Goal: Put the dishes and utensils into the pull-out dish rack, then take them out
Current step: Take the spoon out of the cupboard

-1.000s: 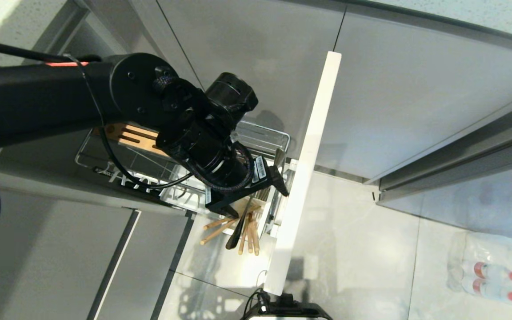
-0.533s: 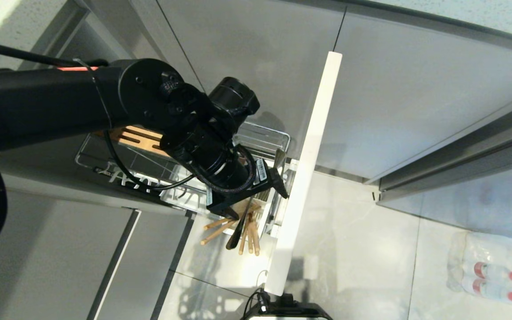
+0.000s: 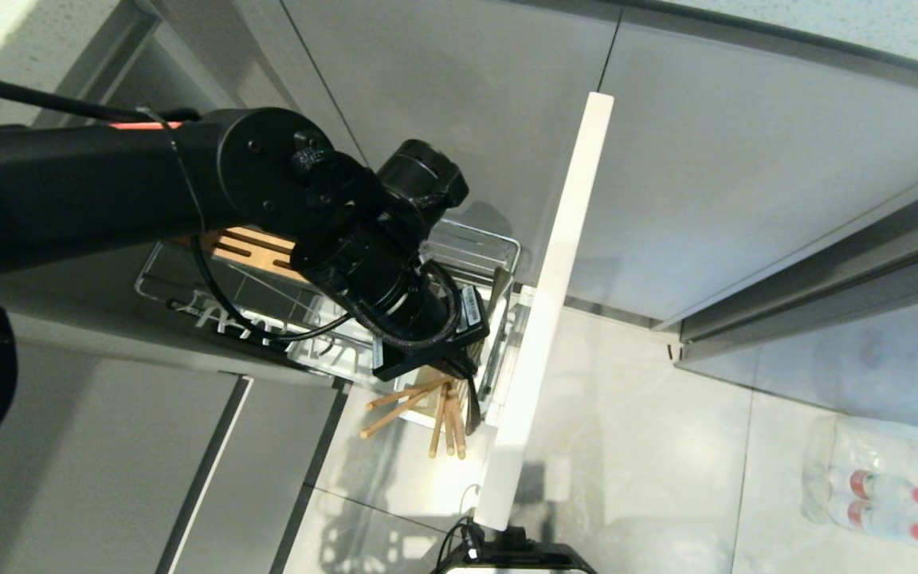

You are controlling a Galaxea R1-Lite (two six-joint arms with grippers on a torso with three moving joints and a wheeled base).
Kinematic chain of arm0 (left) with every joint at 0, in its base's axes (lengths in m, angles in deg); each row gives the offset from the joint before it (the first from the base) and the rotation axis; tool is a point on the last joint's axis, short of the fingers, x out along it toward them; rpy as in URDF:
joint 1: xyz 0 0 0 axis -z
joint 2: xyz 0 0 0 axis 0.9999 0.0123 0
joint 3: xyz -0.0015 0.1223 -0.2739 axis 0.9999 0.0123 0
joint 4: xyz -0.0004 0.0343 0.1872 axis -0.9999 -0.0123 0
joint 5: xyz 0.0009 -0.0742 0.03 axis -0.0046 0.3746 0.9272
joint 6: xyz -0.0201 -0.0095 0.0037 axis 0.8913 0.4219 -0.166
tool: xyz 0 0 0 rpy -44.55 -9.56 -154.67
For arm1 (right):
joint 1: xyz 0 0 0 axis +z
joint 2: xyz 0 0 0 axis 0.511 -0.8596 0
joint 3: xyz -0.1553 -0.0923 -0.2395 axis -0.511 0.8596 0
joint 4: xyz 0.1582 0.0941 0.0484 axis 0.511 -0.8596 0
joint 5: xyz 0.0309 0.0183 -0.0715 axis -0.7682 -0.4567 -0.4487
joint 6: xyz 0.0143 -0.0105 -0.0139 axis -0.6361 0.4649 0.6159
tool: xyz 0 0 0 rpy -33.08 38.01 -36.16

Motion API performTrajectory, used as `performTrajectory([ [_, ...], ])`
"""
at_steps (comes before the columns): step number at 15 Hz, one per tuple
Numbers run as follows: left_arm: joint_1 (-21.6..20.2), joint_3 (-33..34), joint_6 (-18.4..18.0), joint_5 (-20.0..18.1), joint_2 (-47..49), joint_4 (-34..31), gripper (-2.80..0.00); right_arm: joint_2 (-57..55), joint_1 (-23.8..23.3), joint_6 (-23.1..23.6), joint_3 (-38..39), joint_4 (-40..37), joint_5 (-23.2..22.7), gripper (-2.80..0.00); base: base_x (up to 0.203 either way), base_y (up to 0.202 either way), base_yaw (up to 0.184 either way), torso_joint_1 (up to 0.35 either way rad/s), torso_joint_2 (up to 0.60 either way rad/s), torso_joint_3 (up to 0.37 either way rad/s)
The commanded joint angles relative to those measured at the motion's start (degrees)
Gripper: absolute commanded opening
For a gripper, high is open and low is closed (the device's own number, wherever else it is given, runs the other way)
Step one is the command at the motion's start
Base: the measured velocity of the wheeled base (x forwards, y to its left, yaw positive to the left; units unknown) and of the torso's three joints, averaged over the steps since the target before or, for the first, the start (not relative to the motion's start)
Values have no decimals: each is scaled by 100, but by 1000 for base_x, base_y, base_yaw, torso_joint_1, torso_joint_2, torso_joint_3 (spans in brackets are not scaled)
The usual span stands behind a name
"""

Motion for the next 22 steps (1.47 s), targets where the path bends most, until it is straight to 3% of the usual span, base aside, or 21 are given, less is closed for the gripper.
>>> performTrajectory([
  [1, -2, 1, 30, -2, 9, -32, -280, -7, -2, -4, 0, 2, 0, -280, 0, 0, 0, 0, 0, 0],
  [22, -11, 1, 21, 183, -861, -32, -280, -1, 1, -4, 0, 2, 0, -280, 0, 0, 0, 0, 0, 0],
])
